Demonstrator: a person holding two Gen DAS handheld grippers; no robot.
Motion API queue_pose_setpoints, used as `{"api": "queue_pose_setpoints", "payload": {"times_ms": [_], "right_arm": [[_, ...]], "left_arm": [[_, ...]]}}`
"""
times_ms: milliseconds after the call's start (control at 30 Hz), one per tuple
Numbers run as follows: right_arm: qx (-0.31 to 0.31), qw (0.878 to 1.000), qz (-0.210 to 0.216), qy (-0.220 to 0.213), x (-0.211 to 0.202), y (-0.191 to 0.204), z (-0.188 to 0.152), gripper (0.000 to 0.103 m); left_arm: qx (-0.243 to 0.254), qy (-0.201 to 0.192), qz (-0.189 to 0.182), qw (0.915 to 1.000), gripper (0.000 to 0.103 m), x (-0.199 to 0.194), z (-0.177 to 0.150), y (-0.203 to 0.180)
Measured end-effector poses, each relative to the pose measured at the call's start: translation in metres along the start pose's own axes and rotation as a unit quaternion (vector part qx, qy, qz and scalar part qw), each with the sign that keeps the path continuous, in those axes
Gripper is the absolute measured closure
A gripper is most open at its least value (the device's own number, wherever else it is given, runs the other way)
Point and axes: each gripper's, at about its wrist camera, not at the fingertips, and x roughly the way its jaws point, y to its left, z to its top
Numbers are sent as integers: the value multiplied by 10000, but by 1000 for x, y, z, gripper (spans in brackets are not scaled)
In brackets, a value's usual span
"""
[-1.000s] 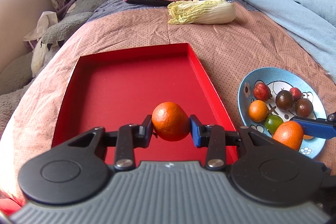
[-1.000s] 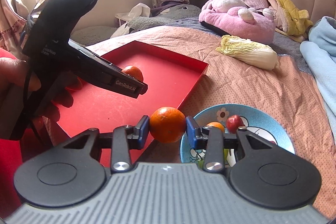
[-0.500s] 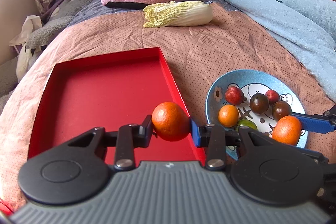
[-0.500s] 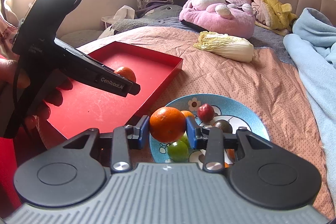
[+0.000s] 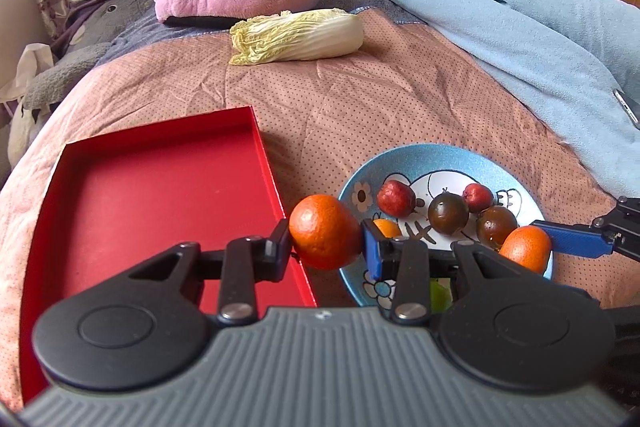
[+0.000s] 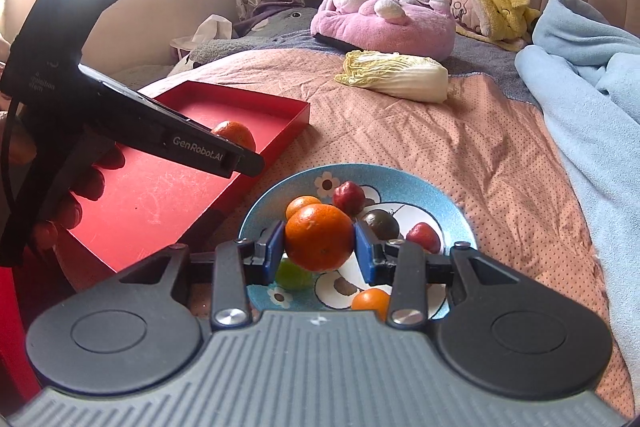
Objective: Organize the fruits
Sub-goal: 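Carry both mandarins from the red tray over the blue plate, then lower the mandarins onto the blue plate and open both grippers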
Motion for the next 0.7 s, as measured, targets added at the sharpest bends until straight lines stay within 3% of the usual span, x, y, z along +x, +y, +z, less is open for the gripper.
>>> {"api": "queue_pose_setpoints", "payload": {"times_ms": [700], "right_arm": [[257,9994,-209,-28,-9,-30,-11,59]], "left_arm": [[454,121,-146,9988,63,22,17,-37]]}}
